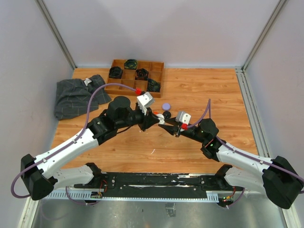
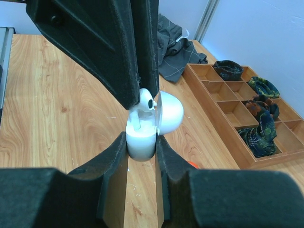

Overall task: Insert the wireless bluetooth earbuds into the charging case
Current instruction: Adjust the earbud with the charging case.

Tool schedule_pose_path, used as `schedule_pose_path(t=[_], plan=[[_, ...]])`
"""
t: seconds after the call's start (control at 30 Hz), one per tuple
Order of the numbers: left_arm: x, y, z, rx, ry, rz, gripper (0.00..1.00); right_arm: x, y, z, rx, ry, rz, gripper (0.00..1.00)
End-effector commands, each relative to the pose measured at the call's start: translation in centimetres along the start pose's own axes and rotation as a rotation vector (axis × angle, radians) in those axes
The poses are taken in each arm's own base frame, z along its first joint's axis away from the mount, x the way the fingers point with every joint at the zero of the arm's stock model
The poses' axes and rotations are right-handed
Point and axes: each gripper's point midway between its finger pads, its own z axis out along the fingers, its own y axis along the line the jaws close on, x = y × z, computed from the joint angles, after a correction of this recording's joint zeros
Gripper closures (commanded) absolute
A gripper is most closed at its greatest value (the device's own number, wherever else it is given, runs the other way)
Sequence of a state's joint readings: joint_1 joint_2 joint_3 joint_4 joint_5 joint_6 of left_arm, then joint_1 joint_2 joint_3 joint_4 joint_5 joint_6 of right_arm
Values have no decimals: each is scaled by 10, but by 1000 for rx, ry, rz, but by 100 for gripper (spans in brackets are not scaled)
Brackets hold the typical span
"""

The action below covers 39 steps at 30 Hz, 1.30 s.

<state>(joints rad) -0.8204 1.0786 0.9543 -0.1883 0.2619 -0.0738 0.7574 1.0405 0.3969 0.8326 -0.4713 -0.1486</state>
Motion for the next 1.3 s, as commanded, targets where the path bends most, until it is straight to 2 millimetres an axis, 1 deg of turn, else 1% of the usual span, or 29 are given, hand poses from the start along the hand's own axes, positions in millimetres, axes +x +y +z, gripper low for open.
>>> schedule_pose_path(t=[0.0,0.2,0.27,0.37,0.43,0.47,0.57,0.67,0.77,0.83,0.9,1.0,1.17,1.27], plan=[[10,-9,4,73,11,41,94,-26,2,3,-15,-81,-12,99],[19,-8,5,85,29,87,92,-30,5,2,-34,-95,-7,99],[24,-6,5,82,37,92,89,-32,6,2,-35,-99,-6,99],[27,-5,5,76,42,98,80,-32,6,1,-39,-101,-1,99],[25,-5,3,74,32,105,75,-32,6,1,-40,-103,1,99],[19,-5,0,66,9,110,67,-32,7,2,-45,-104,5,99],[13,-6,-3,64,-13,112,58,-31,7,2,-45,-101,6,99],[9,-5,-4,50,-27,108,47,-29,5,2,-37,-96,7,99],[0,-3,-10,22,-59,95,41,-23,1,2,-14,-80,11,99],[-6,3,-15,-25,-85,76,36,-17,-2,2,5,-64,14,99],[-11,13,-22,-98,-110,39,31,-11,-6,2,30,-47,16,99],[-8,35,-30,-240,-116,-26,28,-3,-10,0,63,-28,18,99],[16,82,-36,-491,-75,-166,24,5,-16,-2,103,-12,22,99],[34,111,-42,-618,-49,-262,21,9,-16,-3,116,-11,25,99]])
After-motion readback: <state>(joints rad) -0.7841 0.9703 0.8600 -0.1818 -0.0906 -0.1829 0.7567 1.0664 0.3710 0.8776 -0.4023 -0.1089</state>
